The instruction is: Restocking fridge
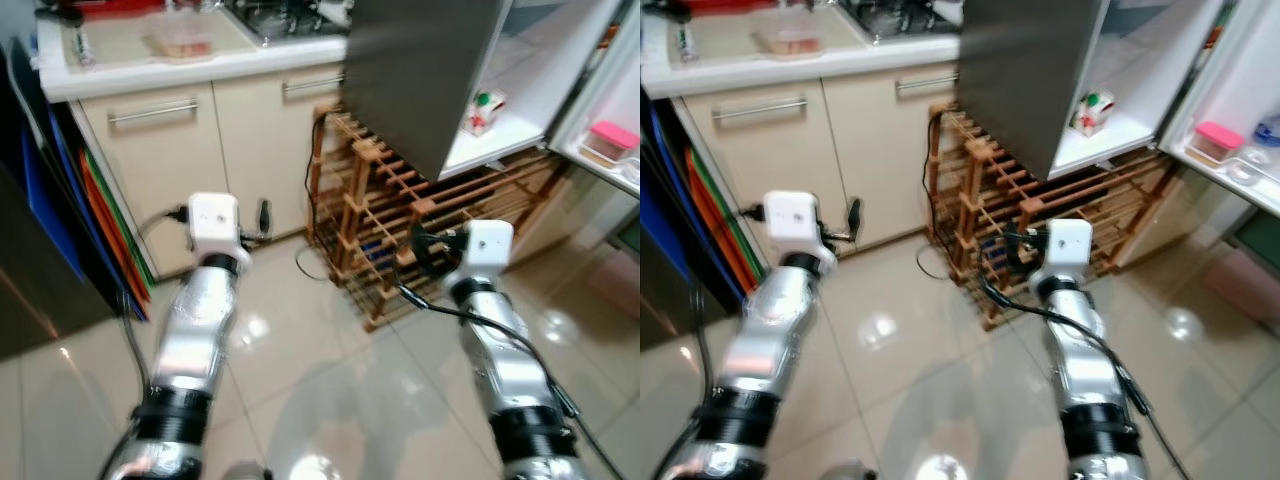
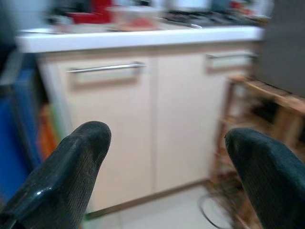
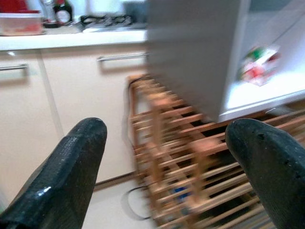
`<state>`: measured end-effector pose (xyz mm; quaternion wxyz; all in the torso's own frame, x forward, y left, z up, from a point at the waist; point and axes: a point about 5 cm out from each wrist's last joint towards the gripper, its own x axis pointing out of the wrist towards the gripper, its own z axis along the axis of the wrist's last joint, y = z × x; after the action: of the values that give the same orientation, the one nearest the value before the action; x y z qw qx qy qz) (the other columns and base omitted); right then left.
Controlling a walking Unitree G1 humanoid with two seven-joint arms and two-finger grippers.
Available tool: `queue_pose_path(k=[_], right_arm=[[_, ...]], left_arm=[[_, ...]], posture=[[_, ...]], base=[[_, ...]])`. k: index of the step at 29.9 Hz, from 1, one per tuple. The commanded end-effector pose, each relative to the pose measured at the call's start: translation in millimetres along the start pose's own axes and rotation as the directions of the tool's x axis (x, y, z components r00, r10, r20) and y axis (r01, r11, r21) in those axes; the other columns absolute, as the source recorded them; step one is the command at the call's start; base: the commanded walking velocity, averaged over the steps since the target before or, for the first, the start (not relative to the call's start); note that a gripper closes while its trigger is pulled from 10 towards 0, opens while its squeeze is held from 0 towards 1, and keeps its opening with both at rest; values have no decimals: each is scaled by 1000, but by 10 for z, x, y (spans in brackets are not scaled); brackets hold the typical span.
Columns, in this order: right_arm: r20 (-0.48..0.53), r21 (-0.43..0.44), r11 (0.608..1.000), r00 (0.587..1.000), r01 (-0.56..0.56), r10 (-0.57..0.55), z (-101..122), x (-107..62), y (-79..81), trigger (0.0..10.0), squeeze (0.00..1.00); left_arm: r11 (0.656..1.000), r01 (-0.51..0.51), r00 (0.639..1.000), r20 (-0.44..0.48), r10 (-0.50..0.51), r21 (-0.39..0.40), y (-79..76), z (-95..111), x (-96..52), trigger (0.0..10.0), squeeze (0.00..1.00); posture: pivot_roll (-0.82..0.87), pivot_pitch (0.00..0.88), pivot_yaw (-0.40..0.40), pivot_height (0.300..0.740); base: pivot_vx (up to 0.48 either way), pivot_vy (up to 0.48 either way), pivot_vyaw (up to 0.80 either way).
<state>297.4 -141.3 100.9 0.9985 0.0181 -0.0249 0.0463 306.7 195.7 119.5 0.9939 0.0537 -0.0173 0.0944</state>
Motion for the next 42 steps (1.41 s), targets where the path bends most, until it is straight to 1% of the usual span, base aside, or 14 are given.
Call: queue_pose_path(k=[1, 2, 5, 7, 8, 11, 12, 13, 16, 21, 28, 31, 38, 42], right_arm=[[46, -50, 998, 998, 44, -42, 60, -50, -107, 10000, 67], [49, -58, 998, 999, 26, -23, 47, -69, -68, 10000, 86], [44, -56, 998, 999, 19, -17, 31, -74, -58, 10000, 86], [27, -48, 999, 1000, 15, -14, -12, -55, -25, 10000, 122], [3, -13, 1000, 1000, -5, 5, -51, -37, 6, 10000, 129], [-14, 13, 1000, 1000, -19, 20, -78, -25, 29, 10000, 129], [-42, 24, 999, 998, -40, 41, -111, -8, 84, 10000, 78], [-39, 9, 999, 998, -42, 43, -108, -8, 95, 10000, 78], [-24, -1, 1000, 999, -23, 22, -91, -13, 78, 10000, 63], [-20, 19, 1000, 1000, 19, -18, -104, -16, 57, 10000, 59], [-25, 12, 1000, 1000, -17, 18, -112, -7, 107, 10000, 55], [-29, -6, 999, 999, -38, 38, -77, 33, 51, 10000, 55], [-18, -14, 999, 999, -44, 44, -26, 94, 25, 10000, 59], [-21, 4, 999, 999, -43, 43, -47, 122, 61, 10000, 55]], left_arm=[[1000, -30, 999, 43, 30, 4, -9, 61, -35, 10000, 0], [999, -44, 998, 47, 43, 19, 14, 65, -48, 10000, 0], [999, -49, 998, 40, 48, 13, 16, 56, -52, 10000, 0], [999, -40, 999, 17, 40, 3, 6, 47, -31, 10000, 0], [1000, -28, 1000, -8, 28, 8, -18, 32, -9, 10000, 0], [1000, -19, 999, -25, 19, 11, -35, 21, 6, 10000, 0], [999, 47, 999, 25, -47, -4, -98, 131, 23, 10000, 0], [998, 69, 996, 56, -68, -7, -121, 188, 21, 10000, 0], [996, 93, 992, 89, -92, -11, -166, 274, 31, 10000, 0], [995, 100, 989, 115, -97, -26, -188, 358, 83, 10000, 0], [996, 89, 992, 86, -87, -27, -182, 282, 110, 10000, 0], [995, 95, 991, 101, -92, -24, -177, 334, 169, 10000, 0], [996, 85, 992, 98, -82, -28, -165, 319, 154, 10000, 0], [996, 75, 992, 107, -70, -50, -204, 359, 152, 10000, 0]], posture=[[6, 0, -71, 740], [11, 0, -70, 740], [11, 0, -70, 740], [32, 0, -54, 740], [39, 0, -43, 740], [39, 0, -43, 740], [38, 0, -13, 740], [37, 0, -9, 740], [30, 0, 14, 740], [27, 0, 15, 740], [20, 0, -19, 740], [20, 0, -45, 740], [23, 0, -46, 740], [48, 0, -31, 740]], base=[[0, -469, 450], [0, -469, 450], [0, -469, 450], [0, -467, 444], [0, 0, 450], [0, 0, 450], [461, 0, 0], [461, 0, 0], [470, 0, 0], [480, 0, 0], [472, 0, 0], [472, 0, 0], [472, 0, 0], [465, 0, 0]])
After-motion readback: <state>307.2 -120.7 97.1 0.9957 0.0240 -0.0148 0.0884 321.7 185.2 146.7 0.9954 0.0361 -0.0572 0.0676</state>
